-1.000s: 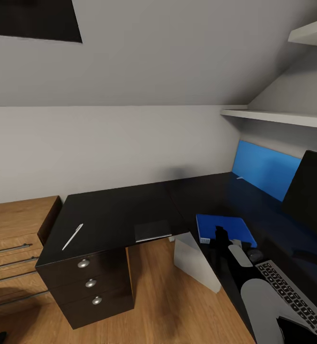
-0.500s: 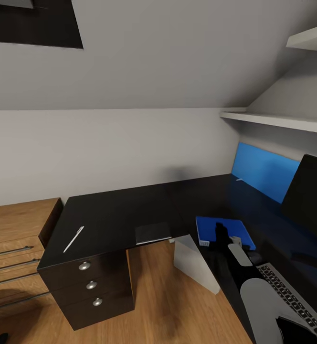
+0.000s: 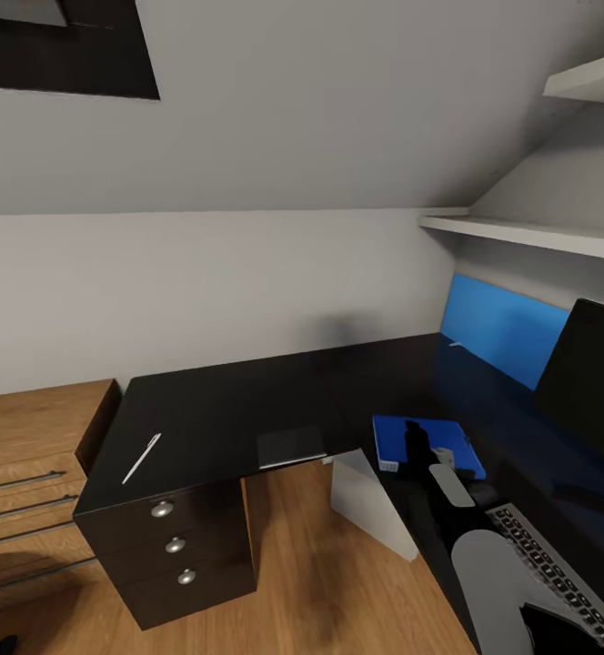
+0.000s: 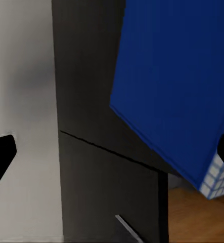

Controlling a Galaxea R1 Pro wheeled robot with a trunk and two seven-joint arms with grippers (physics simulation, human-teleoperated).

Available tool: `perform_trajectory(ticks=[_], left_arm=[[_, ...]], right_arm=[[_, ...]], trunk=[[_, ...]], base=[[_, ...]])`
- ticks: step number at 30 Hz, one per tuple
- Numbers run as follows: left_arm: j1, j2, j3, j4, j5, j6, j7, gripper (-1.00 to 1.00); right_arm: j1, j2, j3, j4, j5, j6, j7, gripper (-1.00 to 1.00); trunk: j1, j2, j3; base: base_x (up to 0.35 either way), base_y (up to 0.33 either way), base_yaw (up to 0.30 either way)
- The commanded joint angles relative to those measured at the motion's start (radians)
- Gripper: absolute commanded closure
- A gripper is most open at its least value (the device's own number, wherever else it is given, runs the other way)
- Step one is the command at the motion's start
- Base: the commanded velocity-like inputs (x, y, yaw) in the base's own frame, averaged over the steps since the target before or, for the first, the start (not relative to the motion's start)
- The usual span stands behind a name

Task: In the bedroom, organize the workspace by keeping the computer under the desk, ensuring the monitor is on the desk, placing the keyboard on the desk next to the monitor, placing the mouse on the desk next to the keyboard, moving the folder from the swivel chair onto the desk next to the mouse, stacking the notebook on top of the folder with the pen on top of the notebook, and positioning the swivel chair next to the desk.

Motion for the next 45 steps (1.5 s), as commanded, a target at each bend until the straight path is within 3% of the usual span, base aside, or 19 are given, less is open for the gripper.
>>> perform_trajectory(ticks=[1,5,10,18,19,20,24,31,35,37,45], left_arm=[[-0.001,0.001,-0.008,0.000,0.010,-0.005,0.006,-1.00],[-0.001,0.001,-0.008,0.000,0.010,-0.005,0.006,-1.00],[-0.001,0.001,-0.008,0.000,0.010,-0.005,0.006,-1.00],[-0.001,0.001,-0.008,0.001,0.009,-0.005,0.006,-1.00],[0.000,0.001,-0.008,0.000,0.010,-0.005,0.006,-1.00],[-0.001,0.001,-0.008,0.000,0.010,-0.005,0.006,-1.00],[-0.001,0.001,-0.008,0.001,0.010,-0.005,0.006,-1.00],[-0.001,0.001,-0.009,0.000,0.010,-0.005,0.006,-1.00],[-0.001,0.001,-0.009,0.000,0.009,-0.005,0.006,-1.00],[-0.001,0.001,-0.009,0.000,0.009,-0.006,0.006,-1.00],[-0.001,0.001,-0.009,0.000,0.009,-0.007,0.006,-1.00]], right_arm=[[0.000,0.009,-0.003,-0.002,-0.009,0.001,-0.002,-1.00],[0.000,0.032,0.003,-0.002,-0.008,0.001,-0.001,-1.00],[0.000,0.043,0.080,-0.001,-0.008,-0.001,0.004,-1.00],[-0.001,0.054,0.127,0.004,-0.007,-0.003,0.005,-1.00],[0.000,0.057,0.177,0.005,-0.007,-0.009,0.004,-1.00],[0.000,0.058,0.204,0.005,-0.007,-0.023,0.004,-1.00],[0.000,0.059,0.245,0.007,-0.008,-0.058,0.004,-1.00],[0.000,0.060,0.283,0.009,-0.007,-0.072,0.004,-1.00],[-0.001,0.060,0.377,0.013,-0.007,-0.148,0.004,-1.00],[0.000,0.061,0.402,0.015,-0.008,-0.167,0.004,-1.00],[-0.001,0.063,0.439,0.028,-0.008,-0.189,0.004,-1.00]], trunk=[[0.000,-0.001,-0.001],[0.000,-0.001,0.001],[0.000,-0.001,0.006],[0.000,-0.001,0.015],[0.000,-0.001,0.017],[0.000,-0.001,0.018],[0.000,-0.001,0.022],[0.000,-0.001,0.030],[0.000,-0.001,0.035],[0.000,-0.001,0.037],[0.000,-0.001,0.046]], base=[[0.000,0.000,0.000],[0.000,0.000,0.044],[0.000,0.000,0.149],[0.000,0.000,0.190],[0.000,0.000,0.198],[0.000,0.000,0.198],[0.000,0.000,0.198],[0.000,0.000,0.198],[0.001,0.000,0.198],[0.051,0.000,0.198],[0.191,0.000,0.200]])
